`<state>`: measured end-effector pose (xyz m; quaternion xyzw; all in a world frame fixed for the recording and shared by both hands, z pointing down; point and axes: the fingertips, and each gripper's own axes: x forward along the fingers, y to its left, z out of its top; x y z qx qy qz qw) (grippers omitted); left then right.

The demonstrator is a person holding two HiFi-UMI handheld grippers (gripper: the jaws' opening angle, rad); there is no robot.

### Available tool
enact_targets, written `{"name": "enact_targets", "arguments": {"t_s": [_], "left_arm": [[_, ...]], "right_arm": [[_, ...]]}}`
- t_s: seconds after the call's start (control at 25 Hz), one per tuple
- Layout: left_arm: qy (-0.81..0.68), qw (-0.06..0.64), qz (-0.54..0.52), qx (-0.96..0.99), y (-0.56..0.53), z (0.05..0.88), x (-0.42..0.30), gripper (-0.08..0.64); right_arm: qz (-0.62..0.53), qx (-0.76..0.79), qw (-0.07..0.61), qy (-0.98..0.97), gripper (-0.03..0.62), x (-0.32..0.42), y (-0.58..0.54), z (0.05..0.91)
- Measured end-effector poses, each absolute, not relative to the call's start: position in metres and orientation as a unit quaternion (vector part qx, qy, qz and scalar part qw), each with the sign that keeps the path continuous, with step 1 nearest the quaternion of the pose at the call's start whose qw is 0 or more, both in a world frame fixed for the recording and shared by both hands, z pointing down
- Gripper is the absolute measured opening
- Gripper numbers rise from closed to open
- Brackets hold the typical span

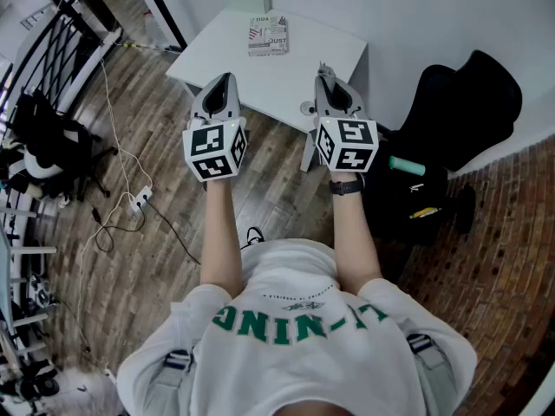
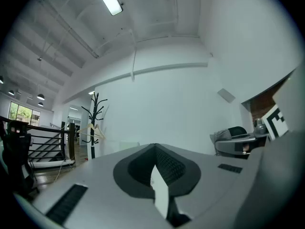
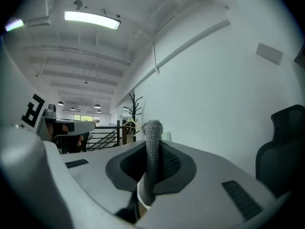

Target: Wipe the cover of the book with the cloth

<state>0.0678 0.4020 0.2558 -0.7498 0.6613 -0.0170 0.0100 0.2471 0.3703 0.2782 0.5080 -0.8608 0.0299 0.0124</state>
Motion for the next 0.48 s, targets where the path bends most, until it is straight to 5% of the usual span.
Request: {"name": "enact_targets", "arguments": {"t_s": [0.48], "left_arm": [[0.657,-0.004,-0.024,-0.753,0.357,0.285,0.058,0.012]], "right_arm": [[0.037,0.486,0.012,-0.873,0.034,0.218,0.326,0.300]]}}
